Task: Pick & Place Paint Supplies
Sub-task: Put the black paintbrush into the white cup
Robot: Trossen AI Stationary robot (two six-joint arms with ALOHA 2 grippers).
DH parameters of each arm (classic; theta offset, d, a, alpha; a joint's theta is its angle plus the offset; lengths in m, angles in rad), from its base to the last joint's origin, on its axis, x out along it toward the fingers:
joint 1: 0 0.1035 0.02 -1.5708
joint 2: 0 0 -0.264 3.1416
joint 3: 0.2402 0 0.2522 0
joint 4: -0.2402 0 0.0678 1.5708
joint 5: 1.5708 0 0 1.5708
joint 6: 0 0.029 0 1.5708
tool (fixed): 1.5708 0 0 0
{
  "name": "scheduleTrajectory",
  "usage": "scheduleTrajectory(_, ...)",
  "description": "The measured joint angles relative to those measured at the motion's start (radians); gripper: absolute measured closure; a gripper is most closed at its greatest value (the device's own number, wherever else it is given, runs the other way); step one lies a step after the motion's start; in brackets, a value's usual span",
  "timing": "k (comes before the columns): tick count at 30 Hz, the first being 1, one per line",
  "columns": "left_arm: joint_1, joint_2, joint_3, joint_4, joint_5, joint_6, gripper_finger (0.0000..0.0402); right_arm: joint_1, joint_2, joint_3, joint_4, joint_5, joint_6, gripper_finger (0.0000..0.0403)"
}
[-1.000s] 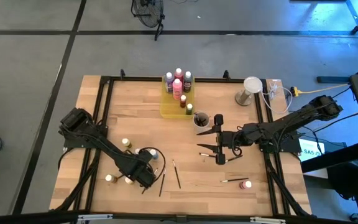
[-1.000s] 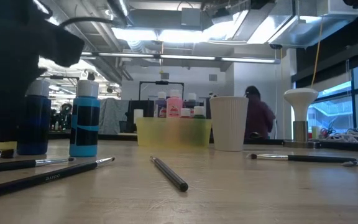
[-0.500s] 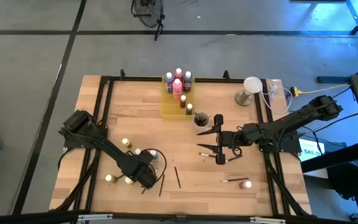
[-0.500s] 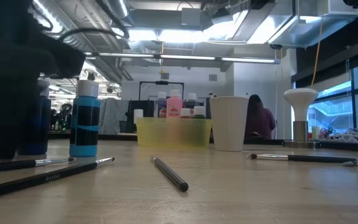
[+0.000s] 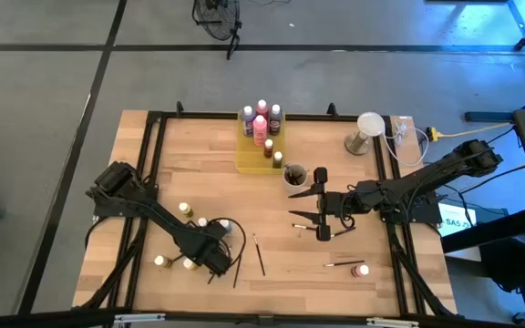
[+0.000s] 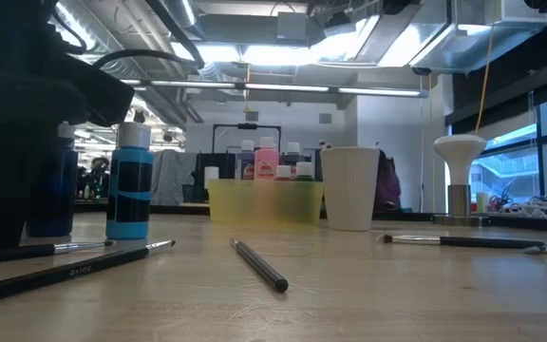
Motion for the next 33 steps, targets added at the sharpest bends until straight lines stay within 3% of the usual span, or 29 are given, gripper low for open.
scheduleTrajectory(7,0.006,0.001,-0.001,0.008,0.018,0.006,0.0139,0.000,0.000,0.000,0.000,0.000,0.000,0.0225)
scheduleTrajectory(23,0.005,0.003,-0.002,0.029,0.022,-0.006,0.0205,0.000,0.000,0.000,0.000,0.000,0.000,0.0224)
scheduleTrajectory(33,0.006,0.003,-0.002,0.028,0.051,0.025,0.0219,0.000,0.000,0.000,0.000,0.000,0.000,0.0224)
